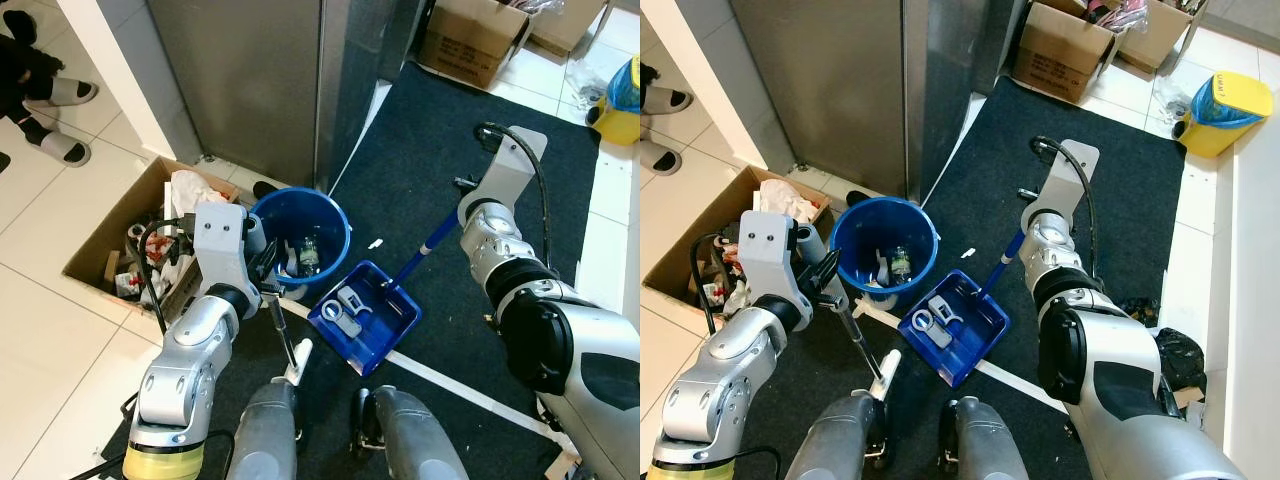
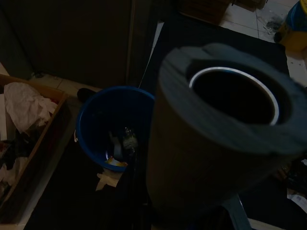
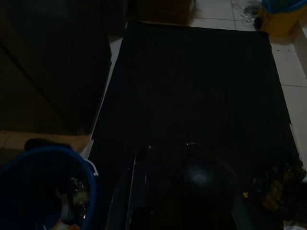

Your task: Sweep floor

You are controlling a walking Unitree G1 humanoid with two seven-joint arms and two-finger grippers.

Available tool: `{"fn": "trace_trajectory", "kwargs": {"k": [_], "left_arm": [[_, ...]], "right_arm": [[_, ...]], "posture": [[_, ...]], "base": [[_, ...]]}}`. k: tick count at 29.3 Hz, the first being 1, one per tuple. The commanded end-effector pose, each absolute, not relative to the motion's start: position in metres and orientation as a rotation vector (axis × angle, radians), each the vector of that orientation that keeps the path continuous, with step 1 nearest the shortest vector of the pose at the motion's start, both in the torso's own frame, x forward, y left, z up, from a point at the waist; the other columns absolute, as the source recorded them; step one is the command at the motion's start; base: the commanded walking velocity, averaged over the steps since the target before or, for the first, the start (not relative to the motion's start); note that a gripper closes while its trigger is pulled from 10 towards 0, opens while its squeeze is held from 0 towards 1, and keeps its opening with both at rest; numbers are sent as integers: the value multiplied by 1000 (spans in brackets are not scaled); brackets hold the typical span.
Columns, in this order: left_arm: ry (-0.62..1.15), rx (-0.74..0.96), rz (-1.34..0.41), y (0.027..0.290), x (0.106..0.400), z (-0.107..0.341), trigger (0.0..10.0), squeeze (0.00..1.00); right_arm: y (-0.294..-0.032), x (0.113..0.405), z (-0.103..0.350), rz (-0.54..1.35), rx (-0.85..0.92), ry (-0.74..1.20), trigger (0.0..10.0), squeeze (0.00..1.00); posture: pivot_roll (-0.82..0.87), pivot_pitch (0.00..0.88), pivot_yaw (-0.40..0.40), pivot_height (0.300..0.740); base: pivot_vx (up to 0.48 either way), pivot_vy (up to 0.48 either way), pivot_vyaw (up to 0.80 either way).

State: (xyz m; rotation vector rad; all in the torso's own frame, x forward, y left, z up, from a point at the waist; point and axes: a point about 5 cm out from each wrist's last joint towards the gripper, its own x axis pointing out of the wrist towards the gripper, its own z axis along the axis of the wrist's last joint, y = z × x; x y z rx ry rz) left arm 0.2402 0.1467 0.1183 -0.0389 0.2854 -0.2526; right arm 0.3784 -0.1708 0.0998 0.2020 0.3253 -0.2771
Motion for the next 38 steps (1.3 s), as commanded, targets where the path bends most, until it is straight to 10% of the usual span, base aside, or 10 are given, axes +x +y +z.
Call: {"fn": "trace_trajectory", "kwargs": {"k": [1,7,9,11,15,17,18,38], "left_arm": [[372,-74,-261,143,233,103,10000,0],[371,-75,-262,142,233,103,10000,0],[372,-75,-262,142,234,103,10000,0],[372,-75,-262,142,234,103,10000,0],[371,-74,-261,142,234,103,10000,0],[371,-74,-261,143,234,103,10000,0],[370,-74,-261,143,234,103,10000,0],[363,-77,-257,143,236,105,10000,0]], "right_arm": [[-173,381,106,-278,189,282,10000,0],[-172,378,100,-263,162,295,10000,0],[-172,378,100,-261,159,297,10000,176],[-171,377,99,-250,160,295,10000,1000],[-170,378,100,-234,150,295,10000,1000],[-169,379,101,-225,148,299,10000,827],[-169,379,101,-210,136,305,10000,0],[-175,383,109,-130,5,314,10000,0]], "posture": [[212,153,-101,740],[212,153,-101,740],[212,153,-101,740],[212,153,-101,740],[210,152,-98,740],[210,152,-98,740],[210,152,-98,740],[204,148,-100,740]], "base": [[0,0,0],[0,0,0],[0,0,0],[0,0,0],[0,0,0],[0,0,0],[0,0,0],[0,0,0]]}}
